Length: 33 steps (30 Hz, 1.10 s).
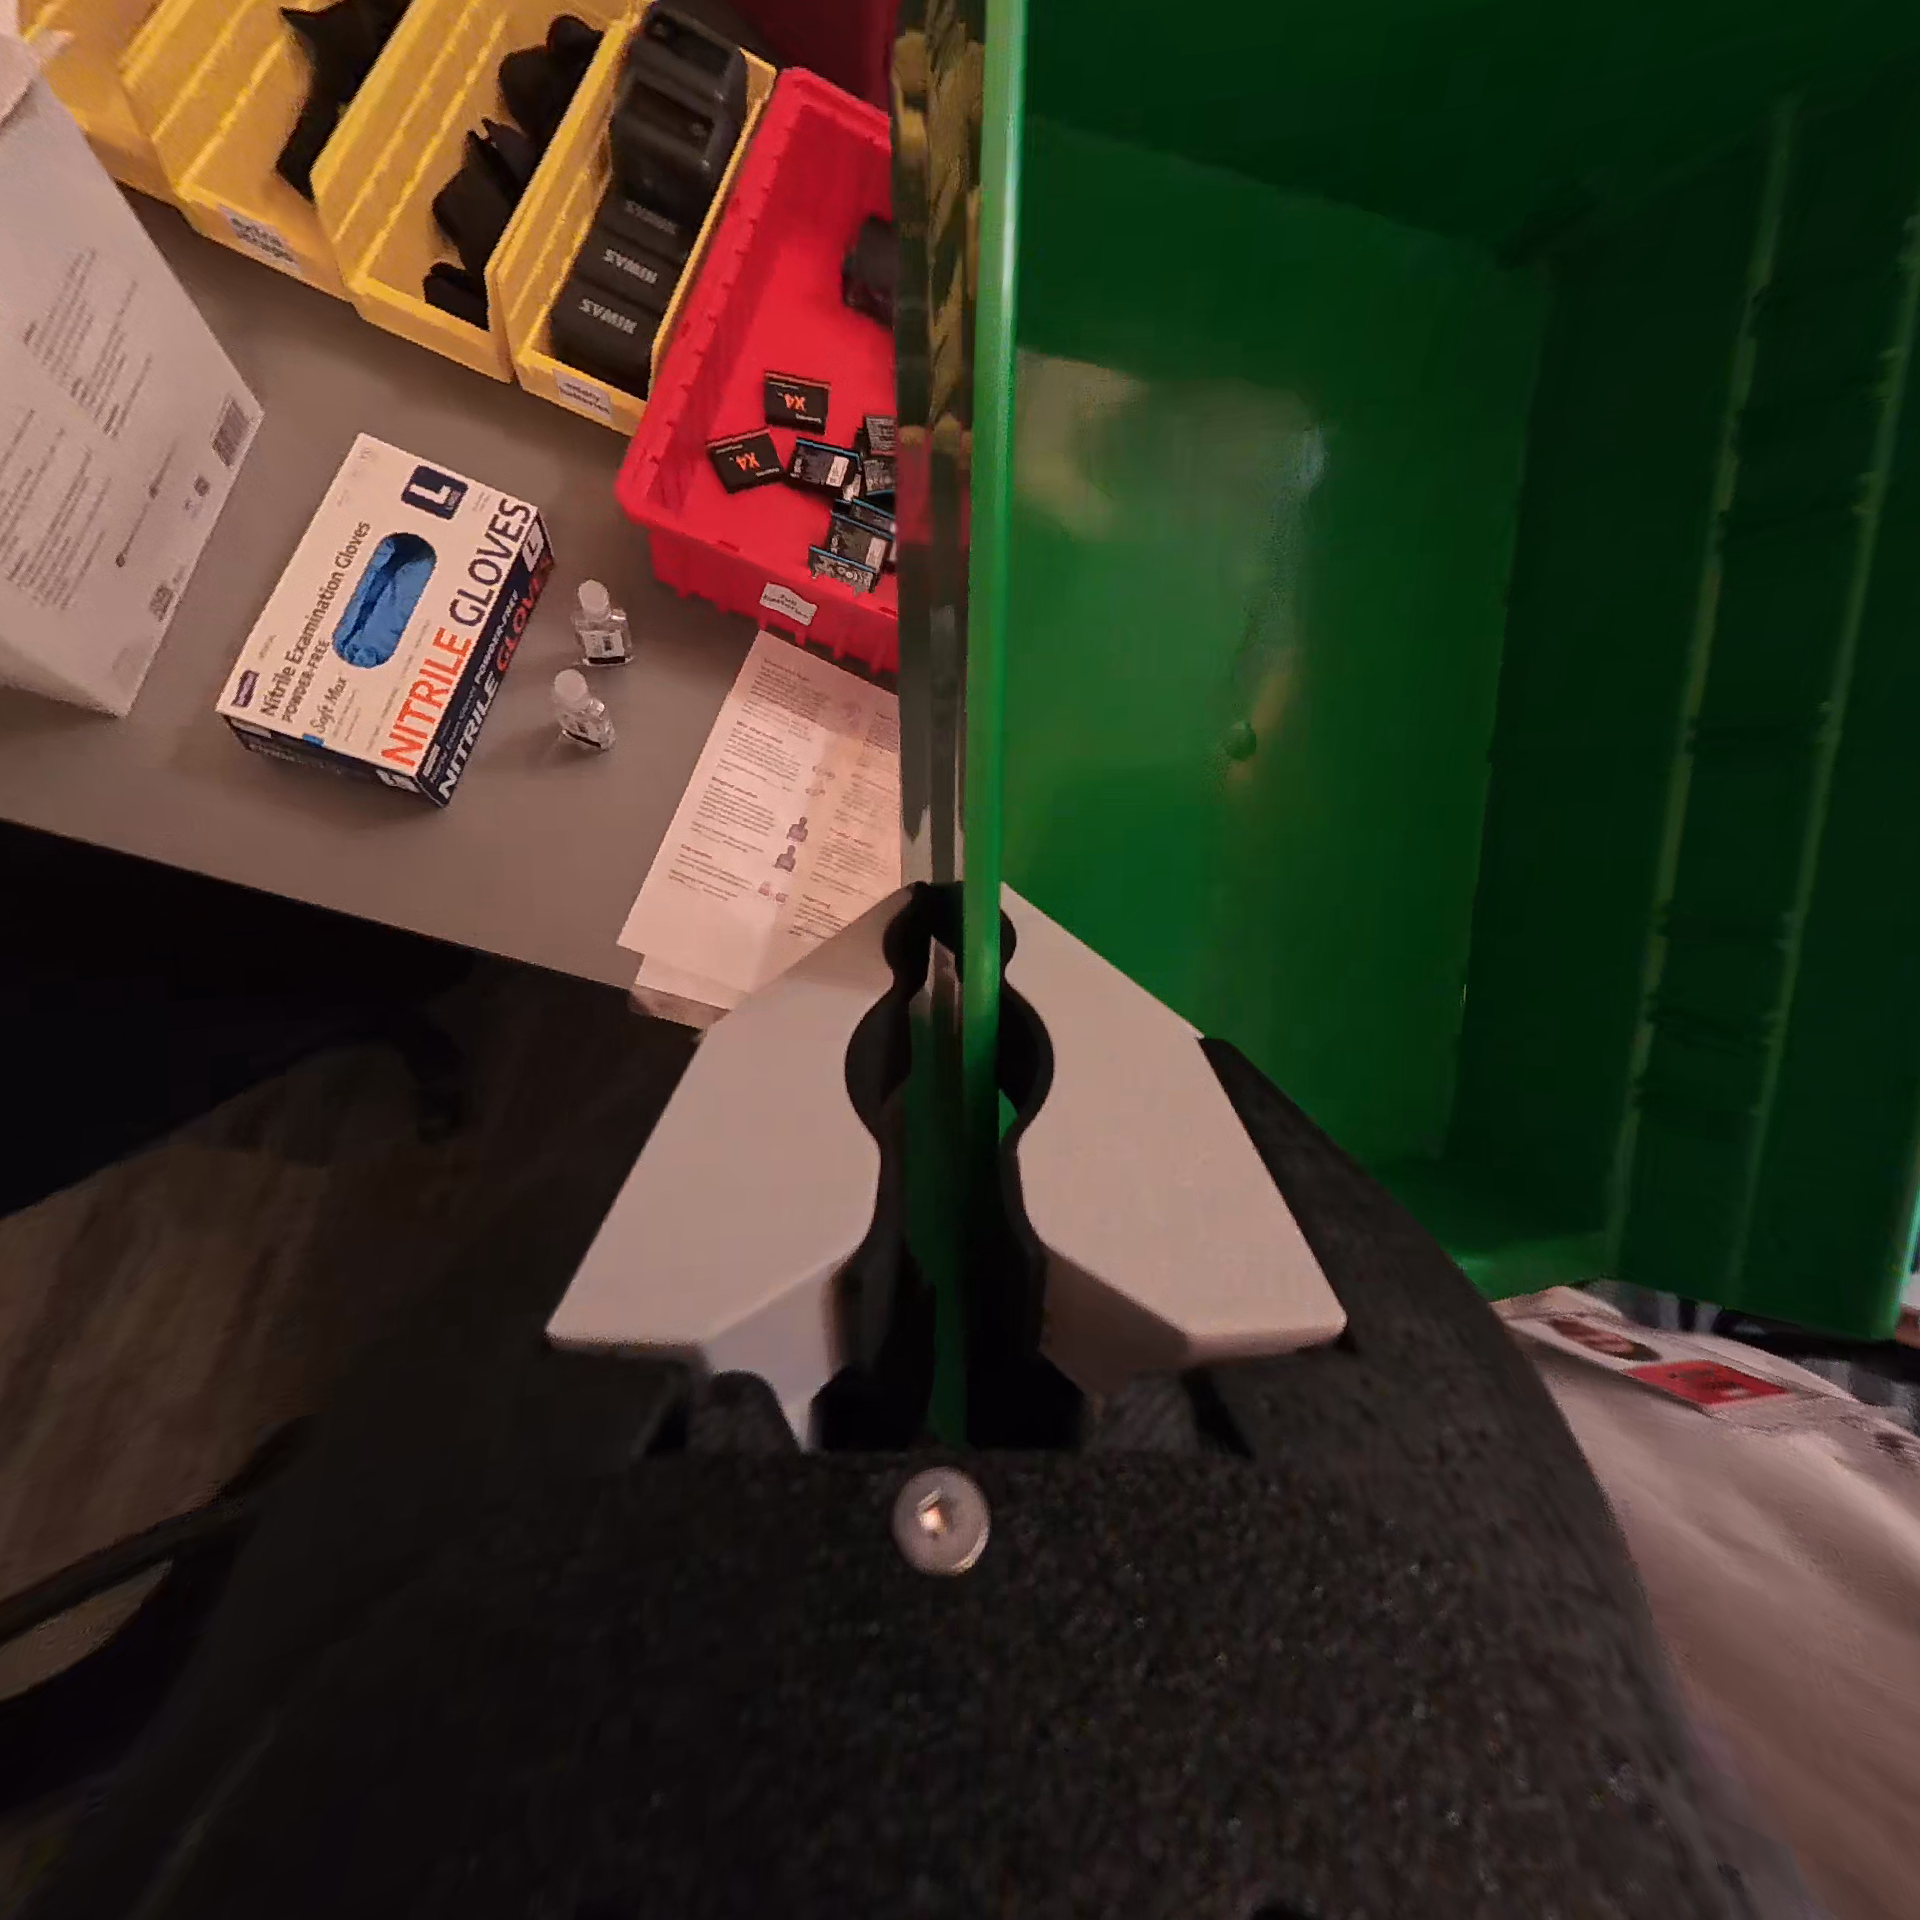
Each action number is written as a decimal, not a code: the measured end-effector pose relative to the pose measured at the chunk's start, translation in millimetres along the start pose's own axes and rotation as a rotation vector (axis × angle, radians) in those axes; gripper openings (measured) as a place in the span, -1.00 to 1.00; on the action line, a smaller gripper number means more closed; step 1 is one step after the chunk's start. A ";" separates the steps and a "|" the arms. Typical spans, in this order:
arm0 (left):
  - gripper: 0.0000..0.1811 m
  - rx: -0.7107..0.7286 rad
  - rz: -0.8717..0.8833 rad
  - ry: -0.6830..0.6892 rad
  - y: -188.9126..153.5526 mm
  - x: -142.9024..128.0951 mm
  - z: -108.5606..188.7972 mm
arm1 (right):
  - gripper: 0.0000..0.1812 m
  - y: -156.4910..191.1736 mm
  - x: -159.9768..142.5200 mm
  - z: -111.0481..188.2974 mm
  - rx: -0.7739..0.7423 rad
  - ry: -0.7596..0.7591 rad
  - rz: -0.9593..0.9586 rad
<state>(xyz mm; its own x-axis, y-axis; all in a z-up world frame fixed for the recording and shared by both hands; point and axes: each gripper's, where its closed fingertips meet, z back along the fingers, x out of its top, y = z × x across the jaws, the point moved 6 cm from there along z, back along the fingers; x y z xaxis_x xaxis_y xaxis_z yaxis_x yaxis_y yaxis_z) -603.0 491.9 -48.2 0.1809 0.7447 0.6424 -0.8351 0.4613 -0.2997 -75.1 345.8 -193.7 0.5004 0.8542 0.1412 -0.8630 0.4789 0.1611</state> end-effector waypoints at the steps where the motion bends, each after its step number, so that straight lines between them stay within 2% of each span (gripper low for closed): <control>1: -0.92 -0.004 0.021 -0.010 1.7 -4.6 5.0 | -0.96 12.1 6.5 -3.8 0.003 0.001 0.020; 5: -0.92 -0.013 0.071 -0.012 6.0 -25.7 11.4 | -0.95 57.1 24.9 -13.9 0.052 0.006 0.082; 8: -0.92 -0.008 0.084 0.013 5.9 -40.0 6.9 | -0.94 79.9 27.4 -19.2 0.037 -0.024 0.143; 9: -0.92 -0.007 0.084 0.019 5.0 -43.5 4.9 | -0.89 84.9 24.8 -22.1 0.039 -0.019 0.163; 11: -0.91 -0.008 0.077 0.029 2.9 -49.0 0.9 | -0.67 92.7 21.6 -23.9 0.080 -0.045 0.185; 13: -0.91 -0.019 0.075 0.025 -0.4 -51.1 -2.3 | -0.59 94.0 20.4 -11.1 0.138 -0.132 0.208; 15: -0.91 -0.042 0.071 0.015 -4.9 -49.9 -4.2 | -0.43 87.6 14.7 20.4 0.240 -0.260 0.227; 17: -0.91 -0.074 0.066 -0.004 -11.8 -45.7 -4.0 | -0.36 57.6 -1.4 53.0 0.251 -0.398 0.255; 18: -0.91 -0.096 0.059 -0.016 -16.6 -43.0 -3.4 | -0.32 30.2 -14.7 60.3 0.186 -0.452 0.255; 19: -0.91 -0.120 0.052 -0.029 -22.0 -40.1 -2.8 | -0.20 -2.0 -30.9 61.3 0.108 -0.488 0.257; 22: -0.91 -0.225 0.041 -0.057 -42.2 -30.4 -6.1 | -0.24 -114.4 -93.3 49.3 -0.150 -0.530 0.163; 25: -0.91 -0.334 0.037 -0.062 -67.5 -17.6 -16.6 | -0.03 -190.4 -159.6 30.3 -0.192 -0.454 0.056; 28: -0.91 -0.418 0.012 -0.061 -96.1 -2.8 -28.2 | 0.11 -211.2 -197.8 17.8 -0.095 -0.420 0.030; 31: -0.91 -0.468 -0.040 -0.057 -125.8 10.8 -37.9 | 0.40 -200.0 -219.5 12.9 -0.013 -0.403 0.178; 33: -0.91 -0.488 -0.073 -0.056 -145.2 16.9 -43.4 | 0.38 -203.3 -234.3 5.8 -0.050 -0.373 0.262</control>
<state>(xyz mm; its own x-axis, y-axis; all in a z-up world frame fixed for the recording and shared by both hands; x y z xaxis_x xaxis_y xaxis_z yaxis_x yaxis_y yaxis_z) -456.2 458.4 -24.4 0.1903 0.6814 0.7067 -0.4779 0.6931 -0.5396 -16.6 47.1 -253.8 0.2483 0.8208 0.5144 -0.9614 0.2738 0.0272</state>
